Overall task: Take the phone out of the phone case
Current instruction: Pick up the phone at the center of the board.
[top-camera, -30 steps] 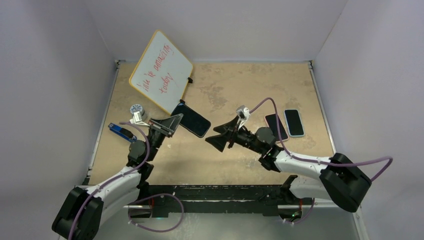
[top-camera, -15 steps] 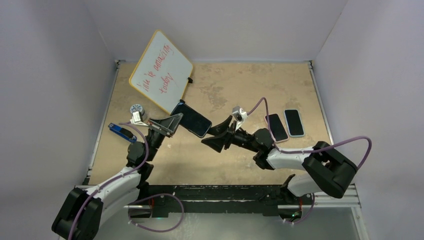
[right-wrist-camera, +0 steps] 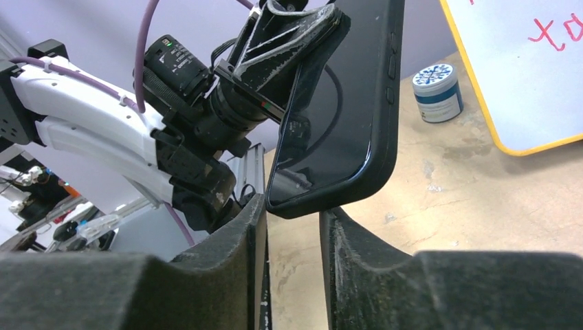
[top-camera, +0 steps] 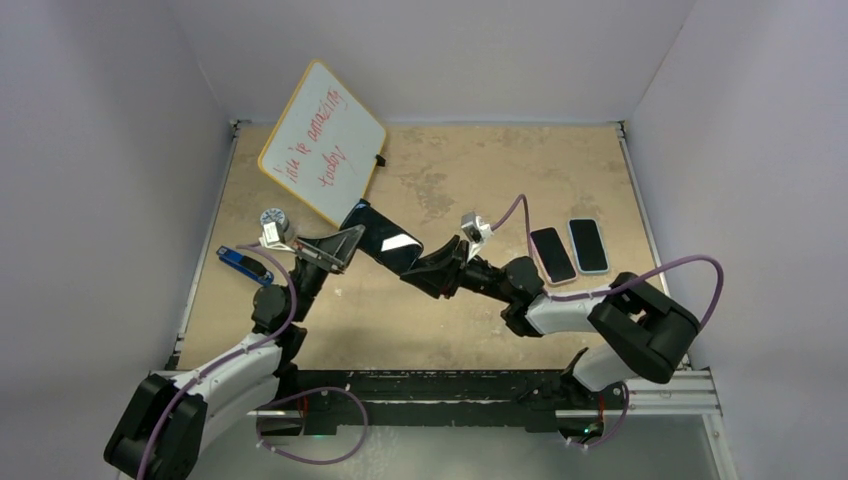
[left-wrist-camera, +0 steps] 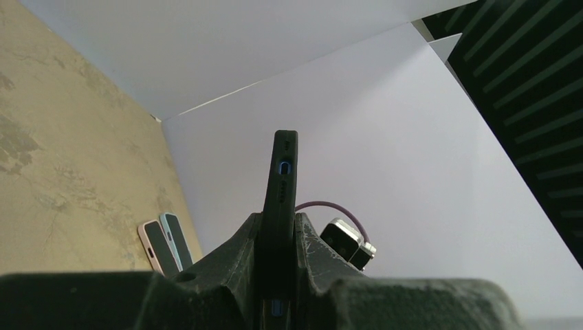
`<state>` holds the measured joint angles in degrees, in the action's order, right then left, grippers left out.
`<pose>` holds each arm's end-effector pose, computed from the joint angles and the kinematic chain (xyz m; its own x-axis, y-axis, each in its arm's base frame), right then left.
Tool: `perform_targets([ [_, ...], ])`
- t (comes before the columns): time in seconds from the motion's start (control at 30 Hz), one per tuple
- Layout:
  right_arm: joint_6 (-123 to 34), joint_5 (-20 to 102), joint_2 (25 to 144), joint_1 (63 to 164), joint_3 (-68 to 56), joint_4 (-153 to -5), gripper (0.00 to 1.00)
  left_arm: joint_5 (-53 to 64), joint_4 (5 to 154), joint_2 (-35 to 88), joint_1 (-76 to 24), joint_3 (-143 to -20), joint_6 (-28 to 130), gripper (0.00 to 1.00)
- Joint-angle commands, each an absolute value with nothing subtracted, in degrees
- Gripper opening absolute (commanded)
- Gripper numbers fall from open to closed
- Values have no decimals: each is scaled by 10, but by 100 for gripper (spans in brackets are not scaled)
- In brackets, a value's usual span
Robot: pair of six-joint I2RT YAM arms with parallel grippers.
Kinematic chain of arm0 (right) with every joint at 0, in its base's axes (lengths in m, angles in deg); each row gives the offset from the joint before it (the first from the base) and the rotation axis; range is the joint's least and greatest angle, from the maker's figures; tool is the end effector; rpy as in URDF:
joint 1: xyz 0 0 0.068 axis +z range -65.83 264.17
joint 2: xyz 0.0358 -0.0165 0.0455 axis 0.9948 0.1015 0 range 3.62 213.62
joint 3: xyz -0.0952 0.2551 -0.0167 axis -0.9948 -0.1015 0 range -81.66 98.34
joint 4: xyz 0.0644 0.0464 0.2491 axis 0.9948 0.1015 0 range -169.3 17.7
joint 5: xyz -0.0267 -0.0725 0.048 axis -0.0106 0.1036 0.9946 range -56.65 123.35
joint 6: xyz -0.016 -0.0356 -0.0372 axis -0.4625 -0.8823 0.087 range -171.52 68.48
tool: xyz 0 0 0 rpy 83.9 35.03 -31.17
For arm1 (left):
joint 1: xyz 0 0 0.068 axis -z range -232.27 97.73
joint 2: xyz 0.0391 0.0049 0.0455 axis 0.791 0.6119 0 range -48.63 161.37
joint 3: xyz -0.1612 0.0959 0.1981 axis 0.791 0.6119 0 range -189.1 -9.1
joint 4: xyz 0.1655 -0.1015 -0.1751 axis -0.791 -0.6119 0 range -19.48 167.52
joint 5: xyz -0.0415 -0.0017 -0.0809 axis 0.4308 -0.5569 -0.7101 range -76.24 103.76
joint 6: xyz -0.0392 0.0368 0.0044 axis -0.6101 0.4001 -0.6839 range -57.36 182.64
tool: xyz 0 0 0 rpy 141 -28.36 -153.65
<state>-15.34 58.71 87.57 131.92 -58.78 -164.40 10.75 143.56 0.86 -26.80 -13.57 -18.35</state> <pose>0.1637 0.2028 0.2338 -0.3292 0.4310 -0.8402 -0.9138 0.0787 0.3984 0.1495 -0.0733 0.2227 -0.4172 -0.8938 -0.1647 0.3940 -0.0146 -0.9190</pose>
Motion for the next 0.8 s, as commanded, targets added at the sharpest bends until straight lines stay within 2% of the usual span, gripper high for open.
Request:
perform_targets([
  [0.0,-177,619,892,1323,-558,-1725,28,90,1508,8,-269,-147,-203,0],
  [0.27,-291,651,896,1323,-576,-1755,0,37,1453,38,-269,-179,-215,0],
  [0.5,-390,634,845,1323,-571,-1624,0,1,1464,72,-269,-197,-210,0],
  [0.53,-394,633,838,1323,-575,-1618,2,4,1468,71,-270,-196,-206,0],
  [0.67,-388,619,810,1323,-605,-1627,25,18,1488,61,-271,-189,-190,0],
  [0.77,-349,618,798,1323,-617,-1643,37,20,1495,55,-271,-190,-176,0],
])
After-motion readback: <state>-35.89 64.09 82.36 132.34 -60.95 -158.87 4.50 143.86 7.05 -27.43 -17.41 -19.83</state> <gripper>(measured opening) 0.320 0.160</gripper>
